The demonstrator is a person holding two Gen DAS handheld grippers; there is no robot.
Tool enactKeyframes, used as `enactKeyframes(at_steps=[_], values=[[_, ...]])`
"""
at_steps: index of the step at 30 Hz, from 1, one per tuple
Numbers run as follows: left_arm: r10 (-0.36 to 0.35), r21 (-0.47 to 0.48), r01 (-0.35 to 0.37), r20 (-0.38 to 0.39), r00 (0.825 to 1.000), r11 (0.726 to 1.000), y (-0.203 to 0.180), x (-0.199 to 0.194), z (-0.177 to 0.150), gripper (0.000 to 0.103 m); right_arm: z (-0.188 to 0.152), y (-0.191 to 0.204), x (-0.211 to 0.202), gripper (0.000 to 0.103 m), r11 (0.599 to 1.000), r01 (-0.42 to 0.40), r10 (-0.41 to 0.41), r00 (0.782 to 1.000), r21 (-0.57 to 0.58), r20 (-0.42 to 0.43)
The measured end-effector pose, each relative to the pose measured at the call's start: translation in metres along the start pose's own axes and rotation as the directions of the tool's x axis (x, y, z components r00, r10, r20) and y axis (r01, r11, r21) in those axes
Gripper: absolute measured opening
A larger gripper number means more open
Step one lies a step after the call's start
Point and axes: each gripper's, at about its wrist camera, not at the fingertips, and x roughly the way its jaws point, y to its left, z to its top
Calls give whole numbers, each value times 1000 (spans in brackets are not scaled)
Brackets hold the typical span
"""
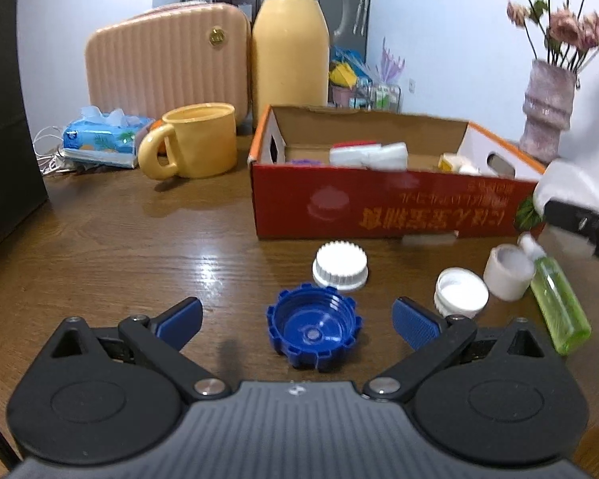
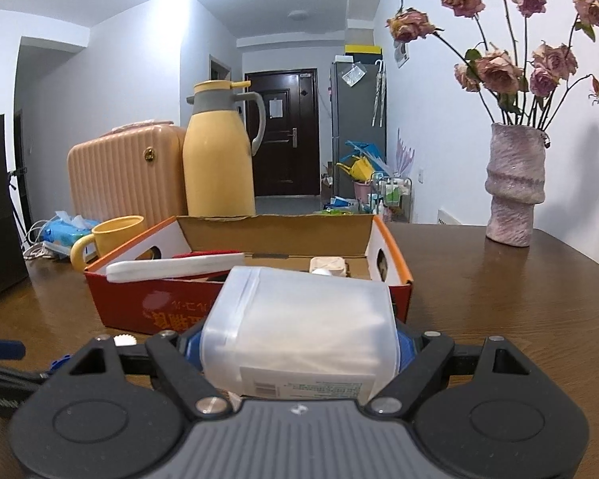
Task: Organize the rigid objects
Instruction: 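Grasp the white plastic container with the right tool while the left tool grasps the blue cap, then lift and carry the blue cap and white container over the box with both tools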
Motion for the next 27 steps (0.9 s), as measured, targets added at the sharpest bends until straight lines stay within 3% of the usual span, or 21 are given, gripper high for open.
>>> enactKeyframes(at_steps=[8, 15, 18, 20, 21, 22, 27], values=[[30, 27, -28, -67, 997, 999, -4, 14, -4, 103, -2, -8, -6, 83, 1000, 6, -6, 1000, 9, 11], [36, 54, -32, -72, 997, 998, -8, 17, -6, 103, -5, -13, -7, 83, 1000, 6, -6, 1000, 15, 3], [36, 70, -32, -65, 997, 997, -12, 17, -6, 90, -6, -13, -8, 83, 1000, 2, -2, 1000, 12, 0], [27, 77, -22, -64, 998, 997, -12, 17, -6, 75, -6, -12, -8, 83, 1000, 1, -1, 1000, 9, -2], [17, 77, -12, -65, 998, 997, -12, 18, -6, 62, -7, -12, -7, 83, 1000, 0, 0, 1000, 8, -4], [2, 71, 3, -68, 998, 997, -11, 18, -6, 56, -7, -11, -7, 83, 1000, -1, 1, 1000, 6, -5], [-36, 54, 40, -73, 997, 998, -9, 18, -5, 55, -8, -9, -7, 83, 1000, -8, 8, 1000, -6, -10]])
